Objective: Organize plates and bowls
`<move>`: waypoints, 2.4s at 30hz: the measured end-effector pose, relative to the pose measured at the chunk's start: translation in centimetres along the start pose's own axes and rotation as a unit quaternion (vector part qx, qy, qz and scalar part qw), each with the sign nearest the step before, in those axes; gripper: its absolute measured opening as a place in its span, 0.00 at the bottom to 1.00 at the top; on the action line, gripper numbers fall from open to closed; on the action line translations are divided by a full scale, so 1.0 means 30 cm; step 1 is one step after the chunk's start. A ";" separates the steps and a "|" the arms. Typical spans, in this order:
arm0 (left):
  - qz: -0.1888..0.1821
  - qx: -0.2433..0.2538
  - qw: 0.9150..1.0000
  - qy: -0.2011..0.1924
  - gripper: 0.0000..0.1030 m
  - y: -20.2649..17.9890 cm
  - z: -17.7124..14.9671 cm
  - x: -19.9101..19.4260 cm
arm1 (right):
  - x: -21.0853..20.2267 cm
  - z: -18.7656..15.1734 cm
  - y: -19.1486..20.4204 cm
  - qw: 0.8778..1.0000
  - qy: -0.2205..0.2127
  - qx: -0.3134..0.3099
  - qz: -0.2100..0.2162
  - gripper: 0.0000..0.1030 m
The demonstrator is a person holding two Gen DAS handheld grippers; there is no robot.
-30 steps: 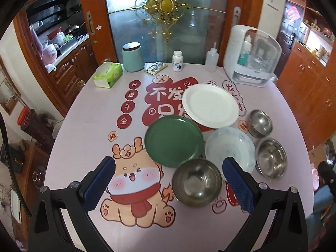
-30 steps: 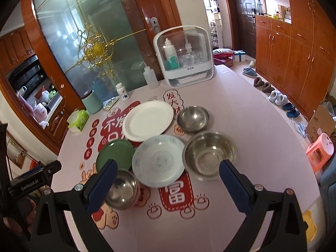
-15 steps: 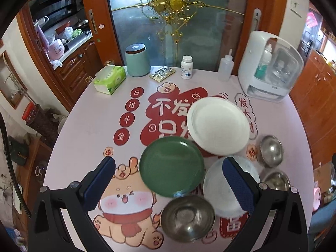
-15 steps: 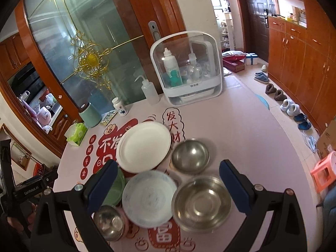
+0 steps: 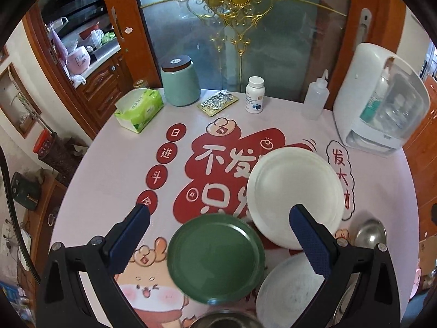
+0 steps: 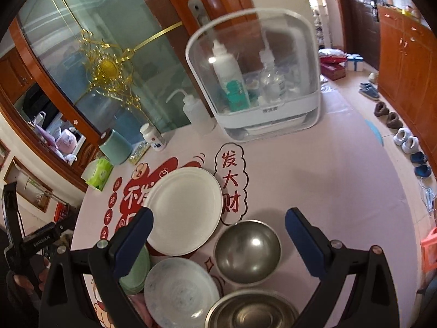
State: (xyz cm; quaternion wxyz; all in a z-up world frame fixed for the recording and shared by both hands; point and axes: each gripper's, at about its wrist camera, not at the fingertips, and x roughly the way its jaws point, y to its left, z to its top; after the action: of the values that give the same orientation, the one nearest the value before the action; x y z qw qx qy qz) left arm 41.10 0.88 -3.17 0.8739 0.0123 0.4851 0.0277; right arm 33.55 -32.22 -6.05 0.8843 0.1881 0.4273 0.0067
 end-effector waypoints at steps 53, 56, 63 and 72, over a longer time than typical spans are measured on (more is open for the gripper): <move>-0.064 0.026 0.988 0.140 0.33 -0.158 -0.039 0.721 | 0.742 -0.090 0.053 0.983 0.169 -0.076 0.013 0.48; -0.064 0.029 0.988 0.139 0.28 -0.169 -0.044 0.728 | 0.746 -0.090 0.050 0.983 0.171 -0.071 0.020 0.36; -0.051 0.039 0.989 0.136 0.22 -0.180 -0.050 0.737 | 0.744 -0.090 0.033 0.984 0.170 -0.052 0.021 0.21; -0.053 0.040 0.993 0.101 0.22 -0.156 -0.035 0.666 | 0.674 -0.070 0.031 0.988 0.144 -0.025 0.057 0.21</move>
State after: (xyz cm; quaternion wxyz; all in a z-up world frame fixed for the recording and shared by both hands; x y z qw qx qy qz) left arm 50.95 -2.60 -20.88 0.8194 0.0182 0.5718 -0.0373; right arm 44.92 -27.19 -22.14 0.8162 0.1871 0.5384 0.0949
